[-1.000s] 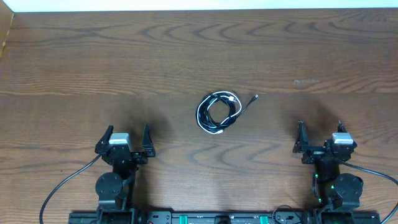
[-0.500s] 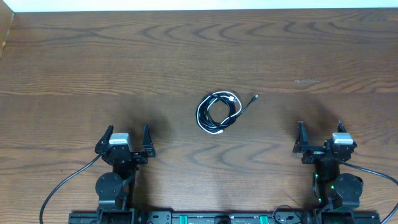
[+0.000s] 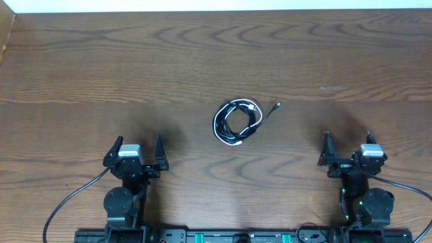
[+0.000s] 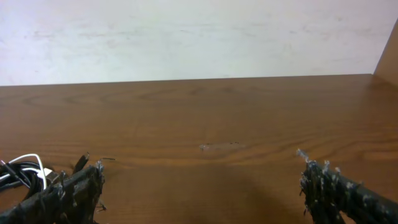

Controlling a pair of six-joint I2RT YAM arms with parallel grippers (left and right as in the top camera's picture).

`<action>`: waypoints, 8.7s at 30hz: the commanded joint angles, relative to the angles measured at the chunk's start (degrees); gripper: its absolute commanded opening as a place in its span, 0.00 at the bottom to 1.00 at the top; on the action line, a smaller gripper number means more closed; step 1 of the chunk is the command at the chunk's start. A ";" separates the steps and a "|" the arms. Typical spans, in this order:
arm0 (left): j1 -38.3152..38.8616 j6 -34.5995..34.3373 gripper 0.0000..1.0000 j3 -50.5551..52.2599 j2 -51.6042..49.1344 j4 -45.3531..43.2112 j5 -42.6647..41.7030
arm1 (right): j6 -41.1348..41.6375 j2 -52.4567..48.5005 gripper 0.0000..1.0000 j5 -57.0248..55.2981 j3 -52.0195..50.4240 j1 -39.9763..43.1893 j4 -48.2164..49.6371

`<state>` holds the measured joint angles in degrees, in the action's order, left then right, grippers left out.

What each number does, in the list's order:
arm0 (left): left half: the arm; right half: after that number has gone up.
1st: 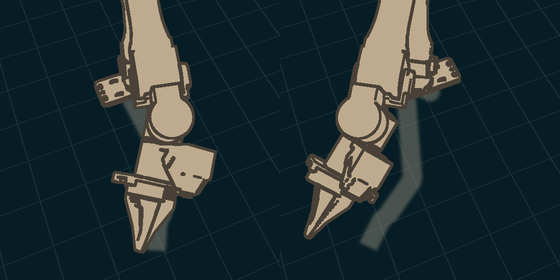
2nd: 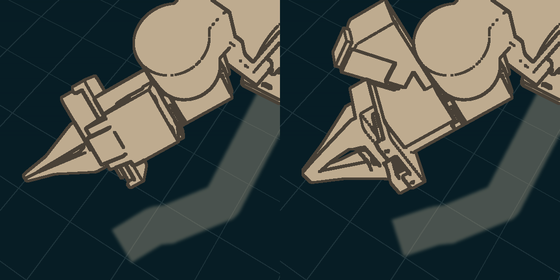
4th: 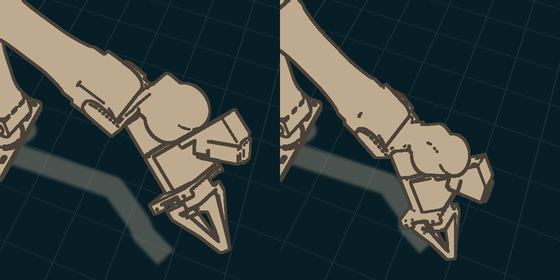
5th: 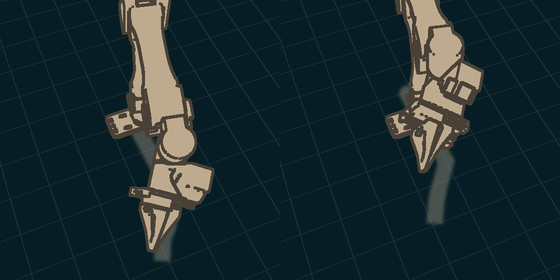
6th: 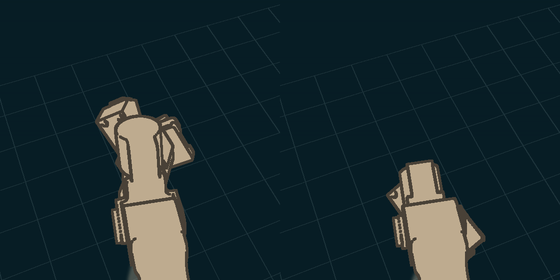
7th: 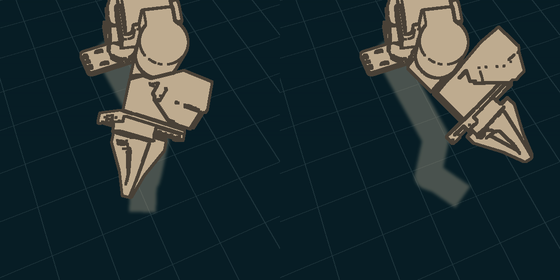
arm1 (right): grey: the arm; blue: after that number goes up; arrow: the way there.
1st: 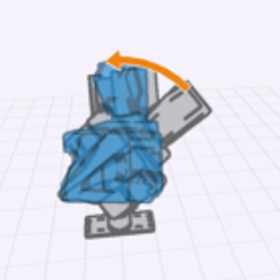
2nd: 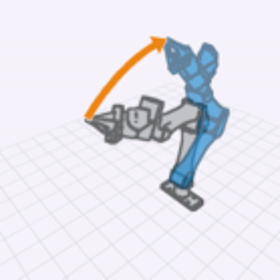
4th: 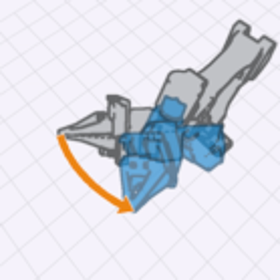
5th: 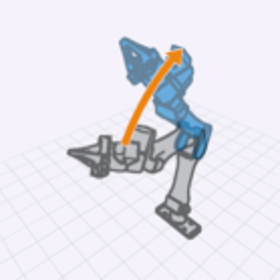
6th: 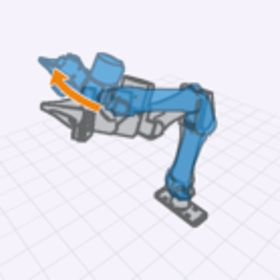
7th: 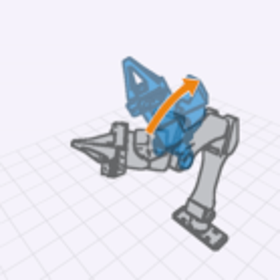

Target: Untangle cables

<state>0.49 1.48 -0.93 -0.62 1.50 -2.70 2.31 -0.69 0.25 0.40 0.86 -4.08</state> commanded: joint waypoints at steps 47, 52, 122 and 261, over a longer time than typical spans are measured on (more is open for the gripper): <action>-0.04 -0.26 0.98 0.70 0.28 2.54 0.55 | -0.68 0.15 0.99 0.31 -0.11 0.24 -0.26; -0.04 -0.24 0.98 0.70 0.28 2.47 0.57 | -0.68 0.15 0.99 0.31 -0.11 0.24 -0.26; -0.11 1.75 0.98 -63.25 -35.98 31.93 2.03 | -0.68 0.15 0.99 0.31 -0.11 0.24 -0.24; 2.84 4.02 0.98 -97.26 -81.68 32.96 10.93 | -0.85 -49.96 0.99 -2.64 70.77 0.22 -10.54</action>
<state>3.18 5.96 -98.45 -83.05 34.52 7.86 3.97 -47.53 -3.40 65.47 0.91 -14.28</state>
